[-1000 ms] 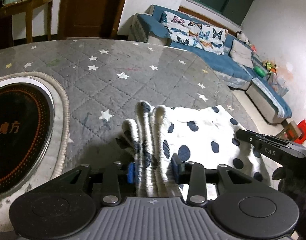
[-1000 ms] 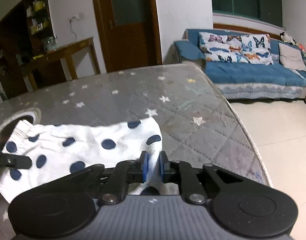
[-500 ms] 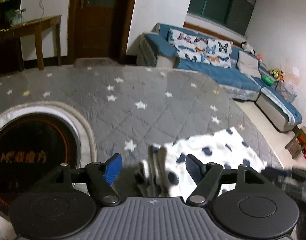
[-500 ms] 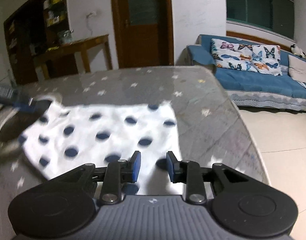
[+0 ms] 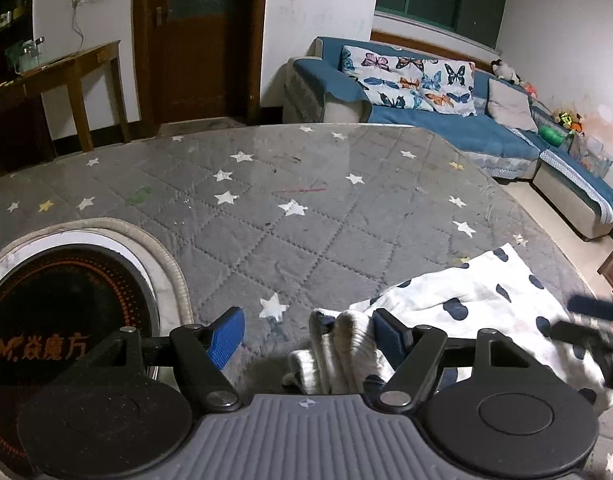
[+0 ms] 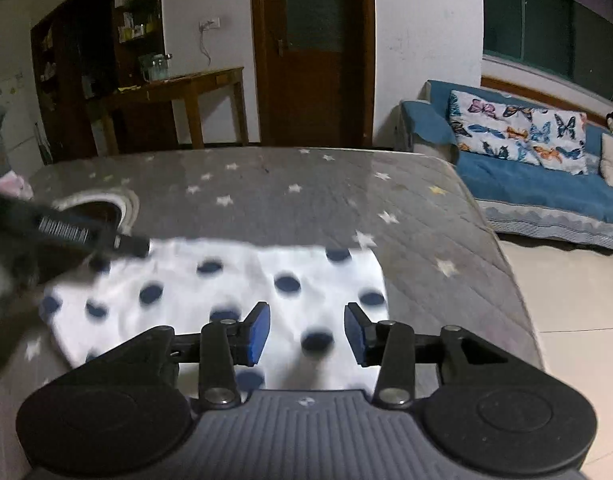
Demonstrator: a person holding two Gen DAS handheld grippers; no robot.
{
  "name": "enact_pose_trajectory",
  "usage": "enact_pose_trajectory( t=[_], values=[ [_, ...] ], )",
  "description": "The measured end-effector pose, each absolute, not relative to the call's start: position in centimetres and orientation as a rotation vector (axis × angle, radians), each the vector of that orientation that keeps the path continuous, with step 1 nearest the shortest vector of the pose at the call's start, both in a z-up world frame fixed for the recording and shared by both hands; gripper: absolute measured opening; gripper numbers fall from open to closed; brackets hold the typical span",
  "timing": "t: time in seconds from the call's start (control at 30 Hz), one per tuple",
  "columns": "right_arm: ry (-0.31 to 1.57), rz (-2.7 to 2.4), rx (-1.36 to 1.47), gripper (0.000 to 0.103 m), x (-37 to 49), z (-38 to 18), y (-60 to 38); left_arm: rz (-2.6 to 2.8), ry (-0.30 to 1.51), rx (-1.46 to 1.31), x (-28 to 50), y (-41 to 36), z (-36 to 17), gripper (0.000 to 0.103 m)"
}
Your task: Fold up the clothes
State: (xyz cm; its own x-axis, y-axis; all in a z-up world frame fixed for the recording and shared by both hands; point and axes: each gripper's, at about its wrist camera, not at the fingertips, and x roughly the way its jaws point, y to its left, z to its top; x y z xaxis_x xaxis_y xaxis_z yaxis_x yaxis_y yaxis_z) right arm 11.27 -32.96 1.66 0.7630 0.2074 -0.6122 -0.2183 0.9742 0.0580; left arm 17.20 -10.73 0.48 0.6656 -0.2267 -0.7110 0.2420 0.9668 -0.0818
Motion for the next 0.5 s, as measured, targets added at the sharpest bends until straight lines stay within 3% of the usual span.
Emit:
enact_pose_trajectory(
  t=[0.23,0.5],
  values=[
    [0.721,0.221,0.01,0.044,17.3,-0.4,-31.4,-0.274,0.823,0.022,17.8,-10.7,-0.5,0.075],
    [0.696,0.209,-0.026,0.05,16.9,-0.5,-30.8,-0.274,0.826,0.02,18.1,-10.5,-1.0,0.078]
  ],
)
